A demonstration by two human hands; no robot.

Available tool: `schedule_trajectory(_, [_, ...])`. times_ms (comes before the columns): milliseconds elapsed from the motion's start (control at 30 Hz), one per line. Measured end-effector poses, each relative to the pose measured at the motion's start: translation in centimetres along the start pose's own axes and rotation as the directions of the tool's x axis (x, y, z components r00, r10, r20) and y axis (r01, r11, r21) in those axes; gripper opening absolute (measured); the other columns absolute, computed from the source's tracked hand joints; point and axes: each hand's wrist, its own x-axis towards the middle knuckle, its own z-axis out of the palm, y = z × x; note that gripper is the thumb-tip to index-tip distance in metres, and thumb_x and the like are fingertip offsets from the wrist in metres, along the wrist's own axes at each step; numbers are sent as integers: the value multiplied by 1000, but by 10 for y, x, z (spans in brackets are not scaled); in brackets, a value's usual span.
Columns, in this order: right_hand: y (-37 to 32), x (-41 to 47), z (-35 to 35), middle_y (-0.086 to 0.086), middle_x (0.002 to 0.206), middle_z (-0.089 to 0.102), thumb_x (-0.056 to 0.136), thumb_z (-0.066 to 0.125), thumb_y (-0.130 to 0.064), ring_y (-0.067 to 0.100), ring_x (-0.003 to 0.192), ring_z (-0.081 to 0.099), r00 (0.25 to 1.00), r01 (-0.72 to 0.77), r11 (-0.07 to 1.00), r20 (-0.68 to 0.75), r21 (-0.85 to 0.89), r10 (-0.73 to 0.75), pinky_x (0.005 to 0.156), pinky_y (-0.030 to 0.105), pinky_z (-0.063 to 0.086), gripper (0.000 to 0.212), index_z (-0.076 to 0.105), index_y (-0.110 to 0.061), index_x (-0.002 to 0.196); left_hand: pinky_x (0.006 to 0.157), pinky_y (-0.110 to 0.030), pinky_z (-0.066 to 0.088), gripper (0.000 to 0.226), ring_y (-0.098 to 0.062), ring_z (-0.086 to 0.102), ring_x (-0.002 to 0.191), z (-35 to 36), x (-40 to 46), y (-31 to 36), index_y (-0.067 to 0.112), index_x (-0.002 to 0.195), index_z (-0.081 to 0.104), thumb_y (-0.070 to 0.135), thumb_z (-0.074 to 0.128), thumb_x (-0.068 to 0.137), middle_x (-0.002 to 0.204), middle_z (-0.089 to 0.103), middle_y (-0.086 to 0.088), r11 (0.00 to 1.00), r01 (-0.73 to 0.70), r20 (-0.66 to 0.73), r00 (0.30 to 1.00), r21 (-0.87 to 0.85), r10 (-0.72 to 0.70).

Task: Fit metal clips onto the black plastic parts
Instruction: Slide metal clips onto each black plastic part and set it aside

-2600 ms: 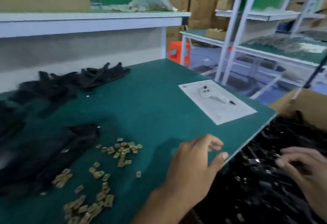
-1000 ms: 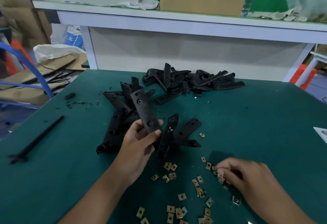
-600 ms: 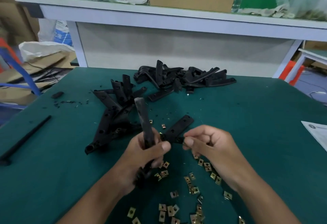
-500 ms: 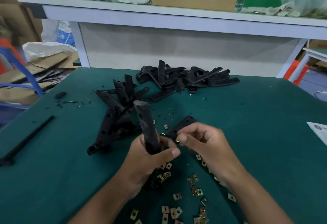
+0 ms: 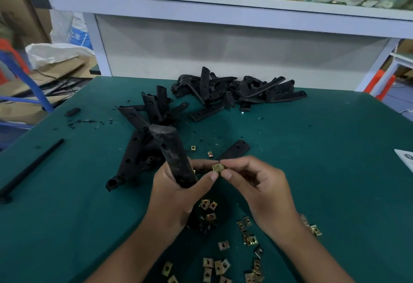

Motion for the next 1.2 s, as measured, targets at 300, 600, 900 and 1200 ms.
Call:
schedule_trajectory(300, [0, -4, 2, -24, 93, 74, 85, 73, -33, -1, 87, 72, 988, 109, 975, -85, -192, -127, 71, 9, 52, 14, 75, -37, 98, 73, -22, 57, 39, -17, 73, 91, -1, 0, -3, 44, 67, 70, 9, 85, 74, 73, 70, 11, 996, -61, -23, 998, 61, 63])
schedule_trajectory(600, [-1, -4, 3, -20, 86, 75, 82, 68, -44, 5, 85, 71, 996, 6, 996, -90, -94, -14, 71, 13, 53, 11, 74, -40, 90, 72, -19, 56, 31, -16, 74, 85, -5, 1, -3, 38, 62, 71, 10, 83, 67, 87, 77, -5, 1000, -11, -42, 999, 28, 12])
schedule_trajectory(900, [1, -5, 6, -23, 96, 71, 85, 58, -64, 0, 95, 67, 999, -38, 989, -42, -145, 32, 73, 10, 48, 22, 65, -49, 98, 73, -25, 58, 34, -25, 75, 89, -5, 2, -5, 36, 59, 70, 10, 92, 63, 81, 76, -6, 999, 46, -94, 994, -11, -47])
schedule_trajectory(1200, [4, -6, 8, -26, 95, 70, 84, 57, -59, 1, 93, 67, 997, 18, 971, -69, -238, -36, 73, 11, 49, 19, 62, -49, 100, 61, -14, 53, 18, -12, 72, 70, 0, 2, -5, 14, 66, 78, 8, 88, 54, 78, 77, -8, 998, 58, -177, 983, 34, -51])
